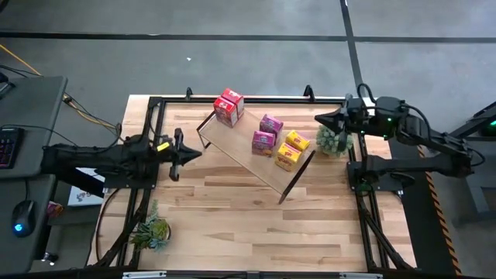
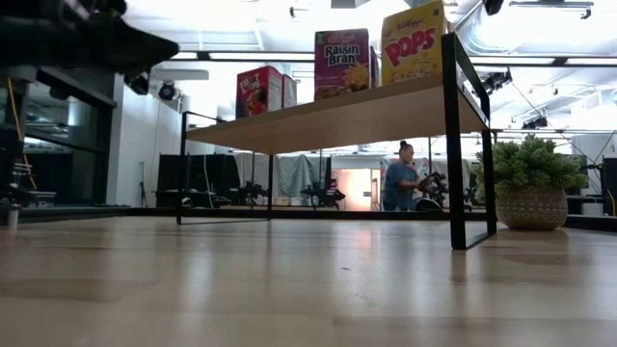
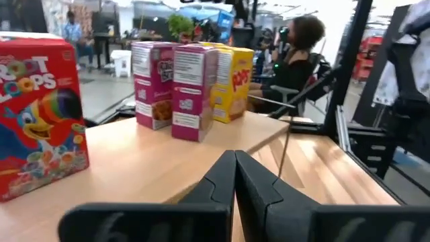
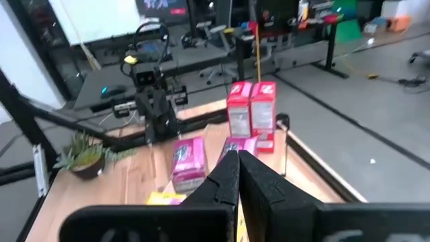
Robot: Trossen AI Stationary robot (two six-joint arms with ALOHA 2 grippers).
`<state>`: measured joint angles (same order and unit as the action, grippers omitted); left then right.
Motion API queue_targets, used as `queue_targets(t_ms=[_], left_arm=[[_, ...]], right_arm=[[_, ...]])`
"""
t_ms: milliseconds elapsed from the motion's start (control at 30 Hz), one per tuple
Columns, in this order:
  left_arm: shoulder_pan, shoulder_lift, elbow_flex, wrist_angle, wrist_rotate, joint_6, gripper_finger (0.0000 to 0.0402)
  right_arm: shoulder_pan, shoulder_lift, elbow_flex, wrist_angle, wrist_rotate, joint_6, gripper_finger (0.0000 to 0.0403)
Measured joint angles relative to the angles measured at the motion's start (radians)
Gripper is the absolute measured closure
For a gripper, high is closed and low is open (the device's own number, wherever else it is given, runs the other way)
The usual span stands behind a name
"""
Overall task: Stack cereal on shelf
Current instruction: Return to Home Position
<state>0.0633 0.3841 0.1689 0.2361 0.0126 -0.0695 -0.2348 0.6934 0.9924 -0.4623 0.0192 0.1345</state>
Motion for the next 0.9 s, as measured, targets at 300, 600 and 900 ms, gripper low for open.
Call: queue_targets(t_ms=[300, 600, 900], left_arm=[[-0.013, -0.205, -0.158, -0.036, -0.02, -0.072, 0.0402], [-0.014, -0.277, -0.157, -0.079, -0.022, -0.057, 0.0402], [-0.014, -0.276, -0.157, -0.103, -0.03, -0.05, 0.0402]], right_arm=[[0.0, 0.004, -0.001, -0.065, -0.027, 0.054, 0.0403], [0.0, -0.035, -0.027, -0.173, -0.047, 0.067, 0.0403], [0.0, -0.3, -0.356, 0.015, -0.127, 0.09, 0.0403]])
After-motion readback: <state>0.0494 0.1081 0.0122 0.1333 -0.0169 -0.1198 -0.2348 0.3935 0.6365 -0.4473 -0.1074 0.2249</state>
